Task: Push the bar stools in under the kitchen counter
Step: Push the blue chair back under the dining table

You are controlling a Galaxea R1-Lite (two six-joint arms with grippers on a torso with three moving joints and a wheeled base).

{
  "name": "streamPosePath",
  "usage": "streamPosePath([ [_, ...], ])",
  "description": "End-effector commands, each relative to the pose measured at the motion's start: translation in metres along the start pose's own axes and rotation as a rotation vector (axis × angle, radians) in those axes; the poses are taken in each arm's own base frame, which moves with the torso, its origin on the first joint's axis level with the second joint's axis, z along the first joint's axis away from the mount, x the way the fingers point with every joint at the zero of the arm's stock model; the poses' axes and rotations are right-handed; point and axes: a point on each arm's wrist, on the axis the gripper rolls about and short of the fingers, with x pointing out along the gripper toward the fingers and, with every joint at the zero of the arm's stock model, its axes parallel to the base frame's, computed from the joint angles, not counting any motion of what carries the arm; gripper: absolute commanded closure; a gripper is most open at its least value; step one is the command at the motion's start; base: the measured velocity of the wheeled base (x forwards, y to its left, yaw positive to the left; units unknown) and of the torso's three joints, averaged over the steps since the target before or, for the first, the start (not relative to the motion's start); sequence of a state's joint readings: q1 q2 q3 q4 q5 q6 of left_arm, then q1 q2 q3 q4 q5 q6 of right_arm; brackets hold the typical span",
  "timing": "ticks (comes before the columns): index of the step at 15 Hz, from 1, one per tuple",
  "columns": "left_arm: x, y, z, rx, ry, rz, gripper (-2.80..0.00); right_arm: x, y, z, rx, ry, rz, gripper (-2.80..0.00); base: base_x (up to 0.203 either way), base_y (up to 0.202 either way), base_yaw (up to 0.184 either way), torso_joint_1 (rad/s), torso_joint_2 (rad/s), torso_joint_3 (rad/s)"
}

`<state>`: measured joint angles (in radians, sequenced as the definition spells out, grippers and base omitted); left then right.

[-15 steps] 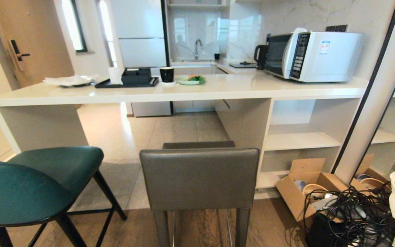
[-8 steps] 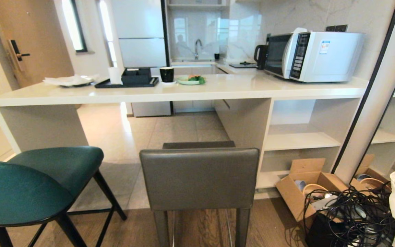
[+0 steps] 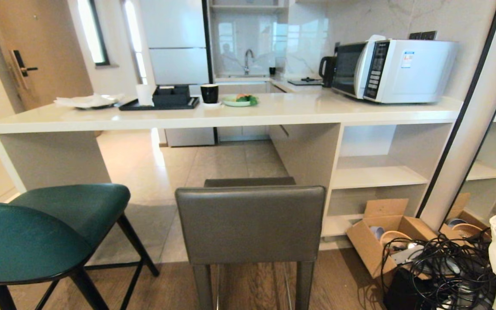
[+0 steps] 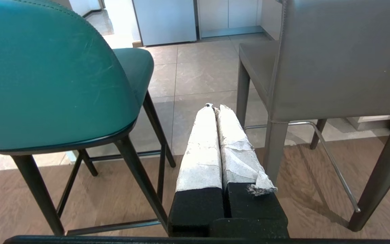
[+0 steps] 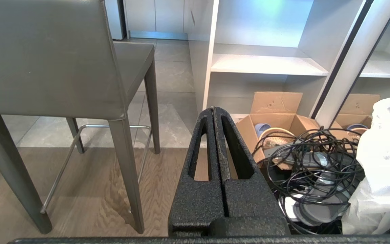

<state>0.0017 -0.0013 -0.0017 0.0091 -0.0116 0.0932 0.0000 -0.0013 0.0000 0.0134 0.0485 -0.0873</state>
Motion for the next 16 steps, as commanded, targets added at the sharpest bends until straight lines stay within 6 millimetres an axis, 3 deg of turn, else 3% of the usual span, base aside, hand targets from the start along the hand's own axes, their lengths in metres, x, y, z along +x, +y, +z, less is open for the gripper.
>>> streamPosePath([
  [1, 0.0000, 0.0000, 0.0000, -0.001, 0.001, -0.001, 0.00, 0.0001, 0.0001, 0.0000, 0.000, 0.002, 0.001, 0.00, 0.000, 0.000, 0.000, 0.000, 0.00, 0.000],
  [16, 0.0000, 0.0003, 0.0001, -0.057, -0.001, 0.011, 0.00, 0.0001, 0.0000, 0.0000, 0.002, 0.002, -0.001, 0.00, 0.000, 0.000, 0.000, 0.000, 0.00, 0.000],
])
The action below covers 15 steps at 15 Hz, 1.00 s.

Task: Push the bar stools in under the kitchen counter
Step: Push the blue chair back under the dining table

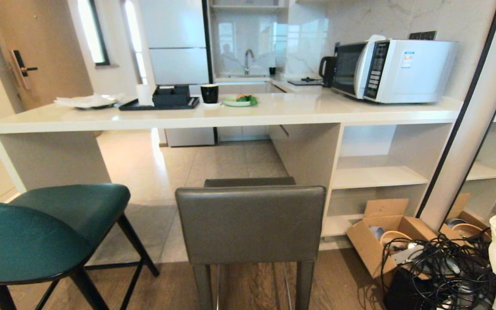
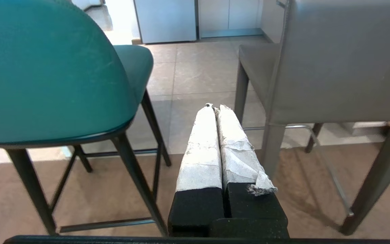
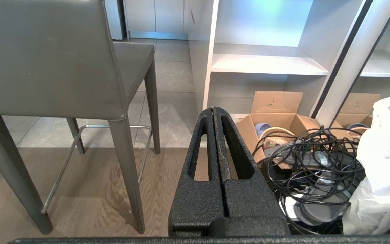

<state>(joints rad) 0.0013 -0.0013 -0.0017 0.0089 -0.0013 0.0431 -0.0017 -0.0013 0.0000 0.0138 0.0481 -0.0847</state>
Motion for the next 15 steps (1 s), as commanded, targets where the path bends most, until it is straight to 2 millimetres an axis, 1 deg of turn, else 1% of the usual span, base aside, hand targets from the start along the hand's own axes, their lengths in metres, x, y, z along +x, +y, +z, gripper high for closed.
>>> streamPosePath([
  [1, 0.0001, 0.0000, 0.0002, -0.020, -0.002, 0.002, 0.00, 0.0001, 0.0000, 0.0000, -0.003, 0.001, 0.001, 0.00, 0.000, 0.000, 0.000, 0.000, 0.00, 0.000],
  [3, 0.0000, 0.0000, 0.0002, -0.020, -0.003, 0.002, 0.00, 0.0001, -0.0001, 0.0001, 0.010, 0.000, -0.001, 0.00, 0.000, 0.000, 0.000, 0.000, 0.00, 0.000],
  [5, 0.0000, 0.0000, 0.0002, -0.020, -0.003, 0.000, 0.00, 0.0001, -0.0009, 0.0004, 0.073, -0.001, -0.037, 0.00, 0.000, 0.000, 0.000, 0.000, 0.00, 0.000],
  [6, 0.0000, 0.0000, 0.0002, -0.020, -0.003, 0.002, 0.00, 0.0001, -0.0010, 0.0004, 0.075, -0.002, -0.037, 0.00, 0.000, 0.000, 0.000, 0.000, 0.00, 0.000],
  [15, 0.0000, 0.0000, 0.0002, -0.019, -0.003, 0.000, 0.00, 0.0001, -0.0004, 0.0002, 0.008, 0.001, -0.014, 0.00, 0.000, 0.000, 0.000, 0.000, 0.00, 0.000],
])
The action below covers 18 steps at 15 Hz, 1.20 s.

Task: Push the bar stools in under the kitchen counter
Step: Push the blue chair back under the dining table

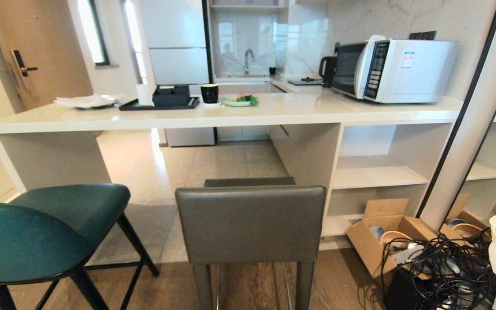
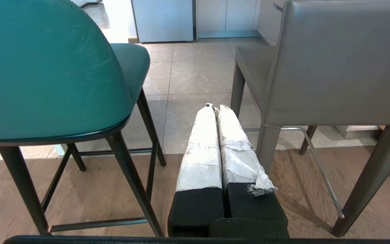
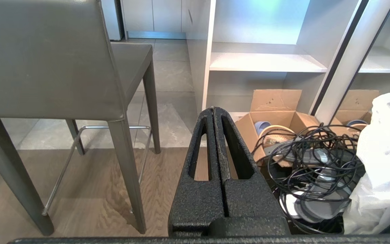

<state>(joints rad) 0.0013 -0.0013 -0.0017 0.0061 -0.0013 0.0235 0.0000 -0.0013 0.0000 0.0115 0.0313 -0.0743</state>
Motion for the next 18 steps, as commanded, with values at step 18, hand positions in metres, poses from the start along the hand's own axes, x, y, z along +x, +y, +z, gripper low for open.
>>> streamPosePath([
  [18, 0.0000, 0.0000, -0.0001, -0.004, 0.000, 0.000, 0.00, 0.0001, 0.0001, 0.0000, -0.005, 0.002, 0.003, 0.00, 0.000, 0.105, -0.002, 0.002, 0.00, 0.001],
])
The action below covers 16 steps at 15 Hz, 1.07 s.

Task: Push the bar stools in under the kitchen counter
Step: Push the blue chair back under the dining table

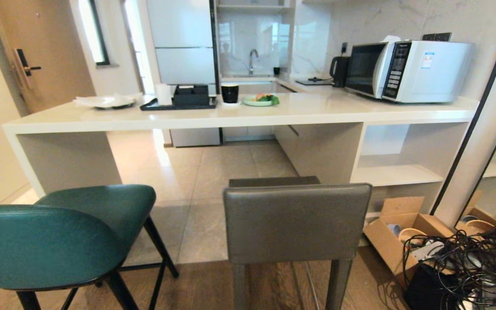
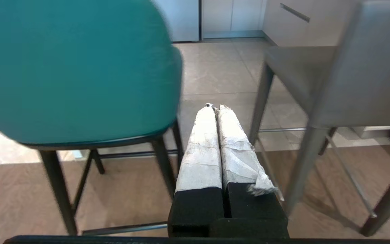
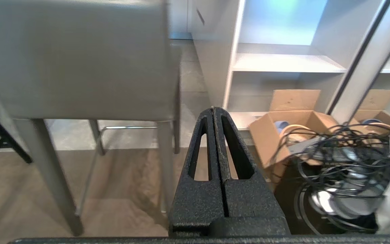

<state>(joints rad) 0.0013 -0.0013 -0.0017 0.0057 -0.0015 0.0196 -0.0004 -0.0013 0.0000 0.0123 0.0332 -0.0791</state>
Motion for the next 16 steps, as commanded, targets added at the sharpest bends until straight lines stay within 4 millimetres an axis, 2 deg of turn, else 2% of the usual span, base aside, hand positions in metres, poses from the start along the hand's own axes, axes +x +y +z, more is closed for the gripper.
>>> streamPosePath([
  [1, 0.0000, 0.0000, -0.0001, 0.000, 0.000, 0.000, 0.00, 0.0001, 0.0000, 0.0000, -0.001, 0.001, 0.000, 0.00, 0.000, 0.194, -0.003, 0.002, 0.00, 0.002],
  [16, 0.0000, 0.0000, -0.0001, 0.000, 0.000, 0.000, 0.00, 0.0001, 0.0000, 0.0000, -0.001, 0.001, 0.001, 0.00, 0.000, 0.198, -0.002, 0.002, 0.00, 0.001],
])
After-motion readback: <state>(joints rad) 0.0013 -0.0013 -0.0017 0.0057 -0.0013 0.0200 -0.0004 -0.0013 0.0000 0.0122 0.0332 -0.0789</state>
